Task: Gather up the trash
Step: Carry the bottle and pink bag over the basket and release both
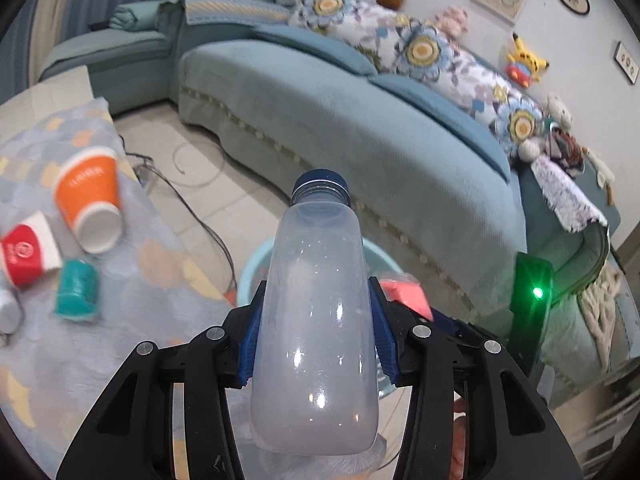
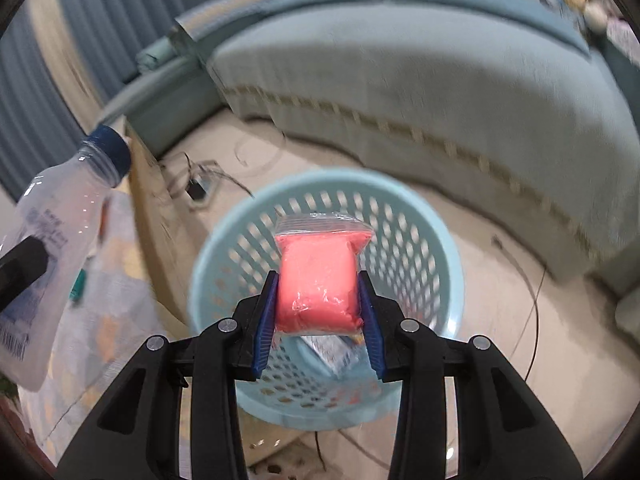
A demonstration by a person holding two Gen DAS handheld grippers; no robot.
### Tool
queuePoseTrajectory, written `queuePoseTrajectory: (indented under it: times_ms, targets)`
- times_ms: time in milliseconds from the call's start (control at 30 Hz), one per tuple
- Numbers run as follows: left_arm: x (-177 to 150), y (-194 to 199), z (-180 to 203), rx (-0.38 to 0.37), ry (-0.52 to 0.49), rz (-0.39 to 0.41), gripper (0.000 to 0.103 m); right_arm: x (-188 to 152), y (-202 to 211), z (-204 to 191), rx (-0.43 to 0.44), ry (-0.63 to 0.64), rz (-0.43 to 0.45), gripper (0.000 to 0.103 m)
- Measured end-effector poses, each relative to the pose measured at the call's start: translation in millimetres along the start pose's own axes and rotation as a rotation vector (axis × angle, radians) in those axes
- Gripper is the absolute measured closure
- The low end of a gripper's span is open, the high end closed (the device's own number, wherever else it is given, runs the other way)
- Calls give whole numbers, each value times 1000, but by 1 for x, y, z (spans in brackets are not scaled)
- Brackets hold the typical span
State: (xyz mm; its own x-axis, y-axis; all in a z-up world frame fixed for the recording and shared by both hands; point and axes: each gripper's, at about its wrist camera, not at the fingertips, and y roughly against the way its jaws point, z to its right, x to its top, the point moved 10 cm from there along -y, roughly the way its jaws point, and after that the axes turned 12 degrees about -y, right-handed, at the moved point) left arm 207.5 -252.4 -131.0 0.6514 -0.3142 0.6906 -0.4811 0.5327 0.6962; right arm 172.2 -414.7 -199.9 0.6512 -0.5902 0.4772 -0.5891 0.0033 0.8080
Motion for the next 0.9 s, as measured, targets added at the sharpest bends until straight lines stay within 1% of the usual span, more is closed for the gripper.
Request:
queuePoseTrajectory:
  times_ms: [133,233,367,400,467,500,567,733,900]
  targets:
    - [-13,-24,6,-15,-12,-60,58,-12,-20,15,-33,-25,-71,68]
    - [-21,-35,9,-20,-24,-87,58,-18,-24,20,-38,-38,-92,67]
    - [-28,-41,11,-28,-27,-102,58,-22,-28,26,-38,-49,-105,67]
    - [-30,-43,10,-33,-24,-108,58,-23,-30,27,-38,-52,-112,65]
    - [-33,-46,10,-47,-15,-118,57,-24,-32,29,-34,-69,-123,56]
    - [-34,-47,9,-54,-7,-121,53,-24,-31,28,-30,-80,-125,49]
    - [-34,-44,8,-66,4,-111,49,-23,-29,29,-13,-101,-124,49]
    - [-28,-33,5,-63,8,-75,48,-21,-23,27,7,-102,-111,49]
    - [-21,-16,3,-74,33,-22,48,-22,-14,12,33,-73,-99,49]
